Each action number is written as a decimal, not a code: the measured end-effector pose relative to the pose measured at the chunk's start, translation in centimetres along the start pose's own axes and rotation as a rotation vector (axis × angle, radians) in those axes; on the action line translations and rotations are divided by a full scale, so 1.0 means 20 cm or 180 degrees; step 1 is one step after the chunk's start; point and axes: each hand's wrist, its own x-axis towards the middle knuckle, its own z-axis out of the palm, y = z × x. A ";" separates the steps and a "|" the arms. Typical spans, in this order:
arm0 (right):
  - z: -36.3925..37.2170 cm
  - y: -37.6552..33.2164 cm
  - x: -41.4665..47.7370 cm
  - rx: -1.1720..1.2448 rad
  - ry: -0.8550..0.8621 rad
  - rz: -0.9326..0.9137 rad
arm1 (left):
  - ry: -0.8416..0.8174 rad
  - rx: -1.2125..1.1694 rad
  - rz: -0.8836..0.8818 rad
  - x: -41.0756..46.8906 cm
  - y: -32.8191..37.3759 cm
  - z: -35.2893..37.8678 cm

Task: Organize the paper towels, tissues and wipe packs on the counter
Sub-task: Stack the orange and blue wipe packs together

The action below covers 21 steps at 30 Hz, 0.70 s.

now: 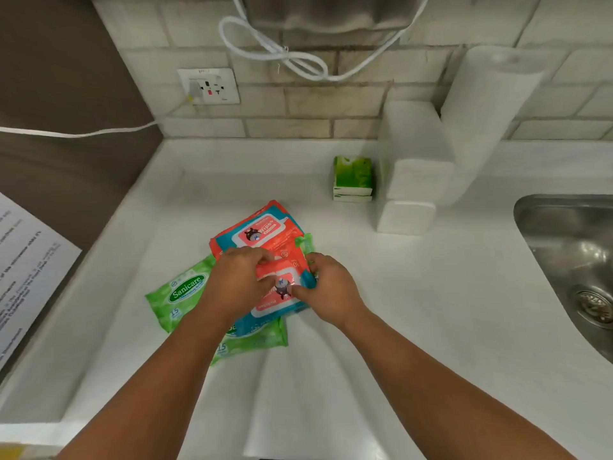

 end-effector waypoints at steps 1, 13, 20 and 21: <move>0.01 0.01 0.00 -0.0042 -0.0060 0.0005 | -0.0143 0.0239 -0.0017 -0.02 -0.01 0.01; 0.02 0.02 0.01 0.0201 -0.0472 0.0179 | -0.0376 0.1414 -0.0301 -0.09 0.03 0.09; -0.02 0.05 -0.02 0.0623 -0.0482 0.0176 | -0.0338 0.1532 -0.0206 -0.13 0.06 0.04; -0.03 0.06 -0.03 0.0738 -0.0502 0.0120 | -0.0390 0.1337 -0.0180 -0.14 0.07 0.04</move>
